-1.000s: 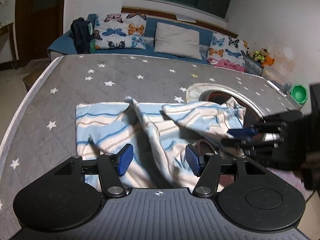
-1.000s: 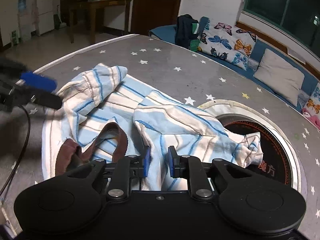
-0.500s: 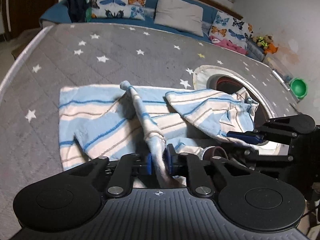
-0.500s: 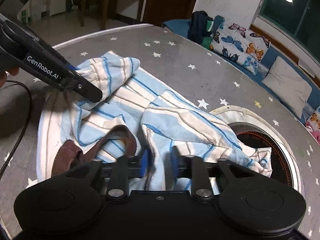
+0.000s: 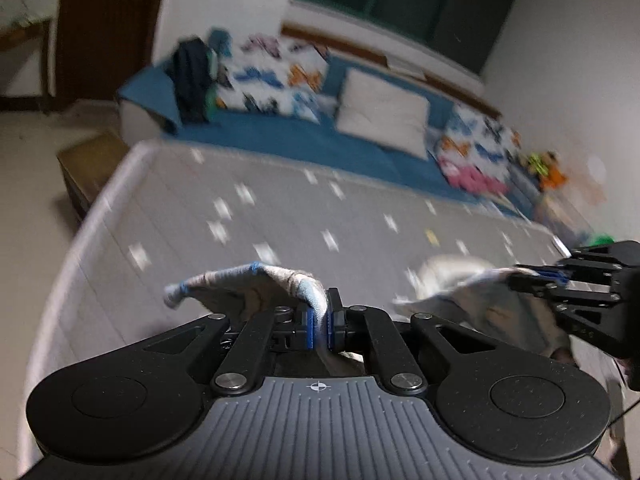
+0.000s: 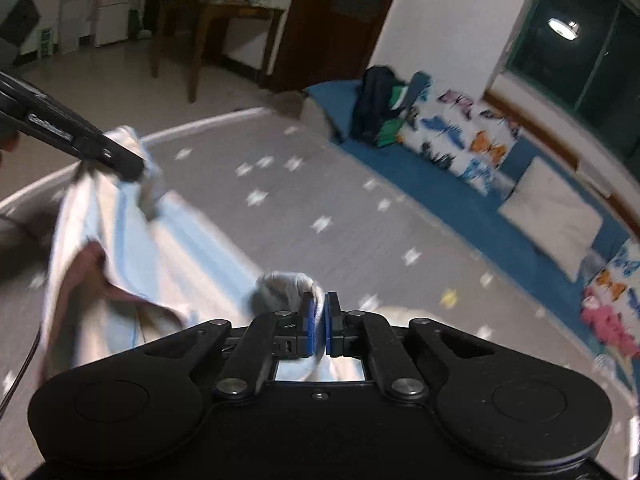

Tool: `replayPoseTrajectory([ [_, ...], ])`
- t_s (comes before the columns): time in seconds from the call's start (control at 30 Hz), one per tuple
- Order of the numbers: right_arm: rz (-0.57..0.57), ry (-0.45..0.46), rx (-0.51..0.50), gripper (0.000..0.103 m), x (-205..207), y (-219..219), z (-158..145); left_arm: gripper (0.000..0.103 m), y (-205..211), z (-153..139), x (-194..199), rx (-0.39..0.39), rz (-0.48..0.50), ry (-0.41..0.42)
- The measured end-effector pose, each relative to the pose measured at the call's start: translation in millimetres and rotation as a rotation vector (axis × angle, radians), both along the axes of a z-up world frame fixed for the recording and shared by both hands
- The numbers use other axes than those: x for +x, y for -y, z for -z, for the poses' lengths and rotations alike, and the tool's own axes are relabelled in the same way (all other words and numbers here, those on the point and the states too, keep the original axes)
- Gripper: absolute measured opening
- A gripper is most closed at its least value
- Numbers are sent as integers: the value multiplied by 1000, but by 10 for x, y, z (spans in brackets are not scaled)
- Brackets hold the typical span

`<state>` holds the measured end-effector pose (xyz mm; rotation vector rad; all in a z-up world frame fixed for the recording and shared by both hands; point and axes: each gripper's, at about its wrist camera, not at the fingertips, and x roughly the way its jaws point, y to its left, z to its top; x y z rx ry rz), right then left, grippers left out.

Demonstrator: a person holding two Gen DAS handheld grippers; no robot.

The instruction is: Fold clothes

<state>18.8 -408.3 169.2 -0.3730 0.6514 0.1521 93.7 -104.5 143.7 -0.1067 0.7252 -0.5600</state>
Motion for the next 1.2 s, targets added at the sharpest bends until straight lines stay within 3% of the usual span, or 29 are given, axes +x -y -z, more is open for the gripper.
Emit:
replayPoseTrajectory([
  [0.27,194,292,-1,5,721,493,-920,6,-15,-1193,687,-70,-156,203],
  [0.43,271,512,36,5,692,762,-1460,6,-24,-1853,621,-142,-186,374],
  [0.57,301,635,81,1,461,945,-1675,6,-13,-2009,425,-161,-193,457],
  [0.67,297,620,111,0,298,1050,-1580,6,8,-1901,245,-143,-171,451],
  [0.8,267,533,117,0,104,1049,-1196,6,88,-1379,-70,-57,-101,372],
  [0.9,224,429,130,0,-41,977,-813,6,67,-750,-360,68,-111,304],
  [1.0,170,286,116,1,-58,852,-300,6,-110,-365,-495,104,-150,231],
  [1.2,95,42,128,4,60,572,636,6,-568,18,-549,128,-257,143],
])
